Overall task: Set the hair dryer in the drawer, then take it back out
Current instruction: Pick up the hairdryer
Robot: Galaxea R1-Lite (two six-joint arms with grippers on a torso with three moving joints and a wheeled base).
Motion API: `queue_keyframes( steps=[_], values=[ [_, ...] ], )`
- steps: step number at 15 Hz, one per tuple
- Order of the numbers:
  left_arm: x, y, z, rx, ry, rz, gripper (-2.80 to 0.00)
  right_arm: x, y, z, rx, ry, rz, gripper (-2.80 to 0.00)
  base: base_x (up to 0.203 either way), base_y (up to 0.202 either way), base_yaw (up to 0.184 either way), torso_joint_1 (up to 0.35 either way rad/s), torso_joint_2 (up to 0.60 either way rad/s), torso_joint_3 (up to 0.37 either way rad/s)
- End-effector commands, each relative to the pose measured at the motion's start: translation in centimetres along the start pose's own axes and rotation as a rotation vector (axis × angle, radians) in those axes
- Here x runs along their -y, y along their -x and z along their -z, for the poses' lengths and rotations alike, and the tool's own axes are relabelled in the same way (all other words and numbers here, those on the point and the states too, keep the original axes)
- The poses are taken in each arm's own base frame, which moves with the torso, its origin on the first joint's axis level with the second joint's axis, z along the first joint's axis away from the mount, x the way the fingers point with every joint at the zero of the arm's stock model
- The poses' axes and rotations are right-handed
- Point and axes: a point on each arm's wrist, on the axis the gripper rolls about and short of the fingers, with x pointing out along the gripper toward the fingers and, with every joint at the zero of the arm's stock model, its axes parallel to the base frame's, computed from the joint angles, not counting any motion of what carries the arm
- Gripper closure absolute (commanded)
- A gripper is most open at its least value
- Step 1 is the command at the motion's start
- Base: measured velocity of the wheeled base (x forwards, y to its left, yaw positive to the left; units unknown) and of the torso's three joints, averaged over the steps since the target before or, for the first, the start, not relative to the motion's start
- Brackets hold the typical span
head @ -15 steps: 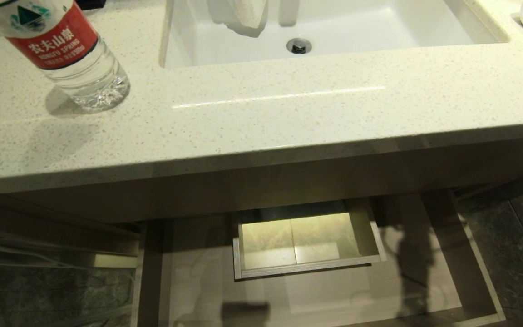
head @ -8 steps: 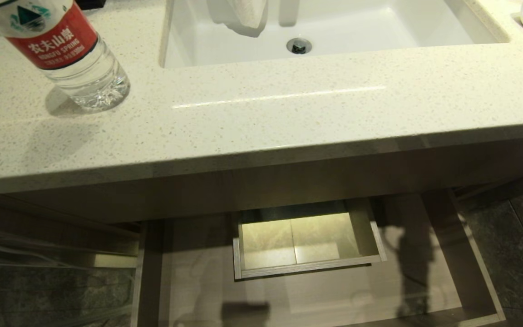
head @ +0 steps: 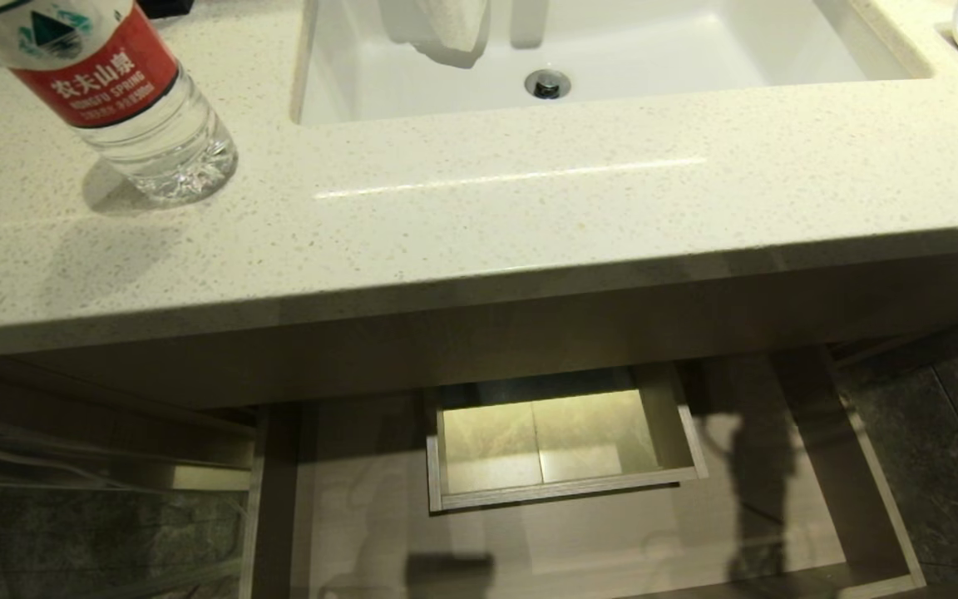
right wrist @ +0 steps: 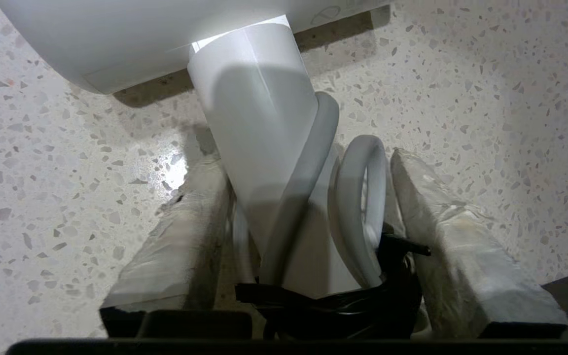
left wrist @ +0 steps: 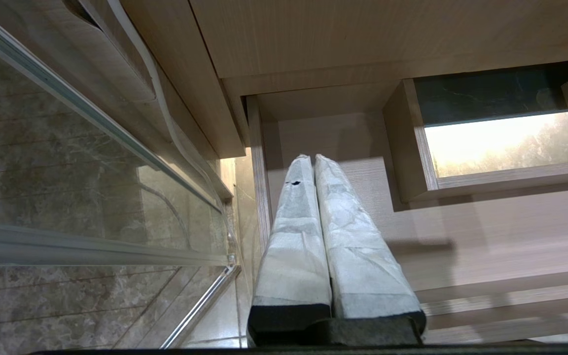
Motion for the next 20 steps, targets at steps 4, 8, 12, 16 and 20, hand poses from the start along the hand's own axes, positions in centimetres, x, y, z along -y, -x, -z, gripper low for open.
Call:
queue_keyframes(
  steps=[4, 8, 12, 16, 20],
  values=[
    [0.0, 0.0, 0.0, 0.001, 0.000, -0.001, 0.00, -0.1, 0.4, 0.1, -0.006, 0.011, -0.004, 0.00, 0.000, 0.000, 0.000, 0.000, 0.00, 0.000],
    [0.0, 0.0, 0.0, 0.001, 0.000, -0.001, 0.00, -0.2, 2.3, 0.1, 0.003, 0.055, 0.007, 0.00, 0.000, 0.000, 0.000, 0.000, 0.00, 0.000],
    [0.0, 0.0, 0.0, -0.001, 0.000, -0.001, 0.00, -0.4, 4.7, -0.1, 0.036, 0.069, 0.006, 0.00, 0.000, 0.000, 0.000, 0.000, 0.00, 0.000],
    [0.0, 0.0, 0.0, 0.001, 0.000, -0.001, 0.00, -0.6, 6.5, -0.1, 0.055, 0.086, 0.004, 0.00, 0.000, 0.000, 0.000, 0.000, 0.00, 0.000],
    [0.0, 0.0, 0.0, 0.000, 0.000, -0.001, 0.00, -0.7, 8.5, -0.1, 0.086, 0.089, 0.021, 0.00, 0.000, 0.000, 0.000, 0.000, 0.00, 0.000]
  ],
)
